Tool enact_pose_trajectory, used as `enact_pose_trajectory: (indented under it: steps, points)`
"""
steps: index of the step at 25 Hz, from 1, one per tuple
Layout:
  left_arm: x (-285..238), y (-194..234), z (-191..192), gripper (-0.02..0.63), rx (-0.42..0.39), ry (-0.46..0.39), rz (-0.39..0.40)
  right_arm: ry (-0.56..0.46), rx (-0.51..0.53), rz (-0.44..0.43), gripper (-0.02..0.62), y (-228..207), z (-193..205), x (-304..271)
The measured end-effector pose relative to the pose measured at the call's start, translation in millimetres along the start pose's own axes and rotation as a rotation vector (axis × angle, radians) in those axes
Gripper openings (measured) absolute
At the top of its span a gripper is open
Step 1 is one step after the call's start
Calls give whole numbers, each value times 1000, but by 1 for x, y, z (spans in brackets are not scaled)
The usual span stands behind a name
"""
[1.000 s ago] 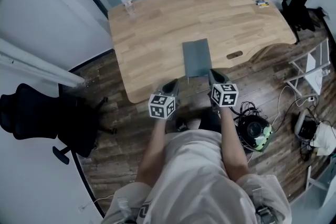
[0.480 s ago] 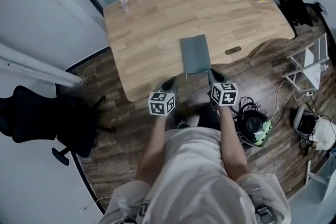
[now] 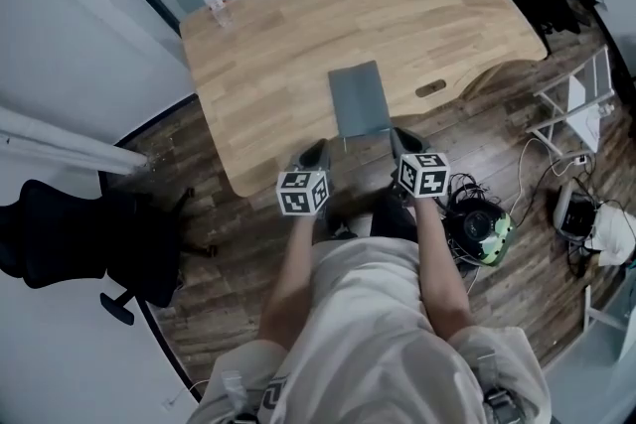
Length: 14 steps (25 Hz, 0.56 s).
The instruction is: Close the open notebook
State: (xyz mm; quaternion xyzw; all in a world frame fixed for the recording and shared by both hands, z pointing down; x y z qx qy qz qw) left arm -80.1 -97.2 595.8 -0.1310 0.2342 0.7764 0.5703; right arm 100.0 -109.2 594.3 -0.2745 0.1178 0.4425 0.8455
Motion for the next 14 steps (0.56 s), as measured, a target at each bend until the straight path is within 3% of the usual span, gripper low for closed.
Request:
enact_pose_trajectory:
  steps: [5,14]
  points:
    - [-3,-13,4,9,-23,19,32,-11,-16,24,1,-8,1,8]
    - [-2,-11,20,8,-31,87,17,17,-38,38,2,-8,14,8]
Point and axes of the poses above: the fingertips, and each gripper's own axes: x backward along the fingers, y to its left, z out of its underside, the point moved 1 cm from there along x, backward along the fingers, and after that the axes turned 13 degrees about -z, right-handed, at the moved point
